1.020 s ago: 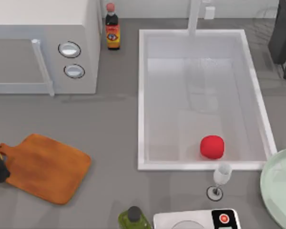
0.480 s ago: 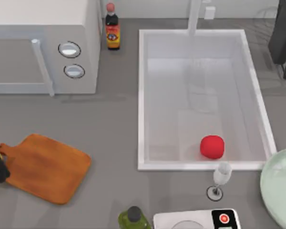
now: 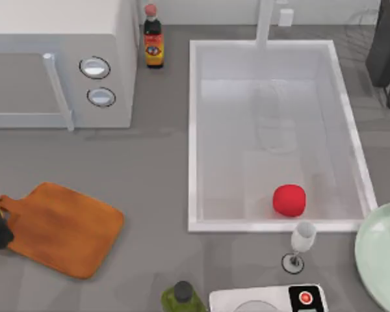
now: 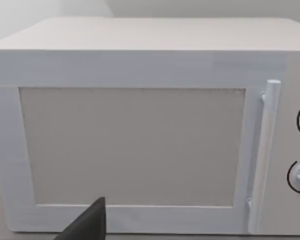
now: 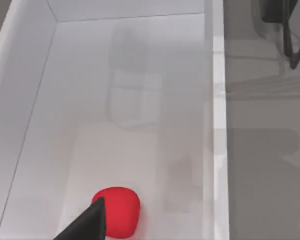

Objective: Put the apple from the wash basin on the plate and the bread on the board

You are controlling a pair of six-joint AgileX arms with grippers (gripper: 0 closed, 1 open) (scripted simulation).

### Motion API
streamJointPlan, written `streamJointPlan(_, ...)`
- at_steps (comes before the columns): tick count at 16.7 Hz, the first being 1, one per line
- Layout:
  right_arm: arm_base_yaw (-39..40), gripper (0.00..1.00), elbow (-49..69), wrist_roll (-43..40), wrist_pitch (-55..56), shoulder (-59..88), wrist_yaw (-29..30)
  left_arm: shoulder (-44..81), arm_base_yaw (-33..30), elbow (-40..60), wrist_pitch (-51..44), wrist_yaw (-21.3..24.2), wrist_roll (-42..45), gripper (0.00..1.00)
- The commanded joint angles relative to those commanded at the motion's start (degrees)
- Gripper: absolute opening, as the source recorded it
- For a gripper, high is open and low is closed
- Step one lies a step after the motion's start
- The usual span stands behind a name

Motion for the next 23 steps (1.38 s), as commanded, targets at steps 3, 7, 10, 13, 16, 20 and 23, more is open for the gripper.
streamJointPlan(3, 3.86, 1.00, 13.93, 4.01, -9.14, 19.02, 0.02, 0.00, 0.00, 0.00, 0.00, 0.00, 0.00, 1.00)
streamJointPlan(7, 8.61, 1.00, 31.12, 8.97, -20.42, 42.87, 0.04, 0.00, 0.00, 0.00, 0.00, 0.00, 0.00, 1.00)
streamJointPlan(10, 11.49, 1.00, 41.53, 11.96, -27.24, 57.38, 0.06, 0.00, 0.00, 0.00, 0.00, 0.00, 0.00, 1.00)
streamJointPlan(13, 13.49, 1.00, 48.71, 14.04, -31.98, 67.02, 0.07, 0.00, 0.00, 0.00, 0.00, 0.00, 0.00, 1.00)
streamJointPlan(16, 14.40, 1.00, 51.93, 14.99, -34.14, 71.17, 0.08, 0.00, 0.00, 0.00, 0.00, 0.00, 0.00, 1.00)
streamJointPlan(20, 14.44, 1.00, 52.07, 15.03, -34.24, 71.35, 0.08, 0.00, 0.00, 0.00, 0.00, 0.00, 0.00, 1.00)
streamJointPlan(23, 14.14, 1.00, 51.44, 14.97, -33.21, 71.85, 0.07, 0.00, 0.00, 0.00, 0.00, 0.00, 0.00, 1.00)
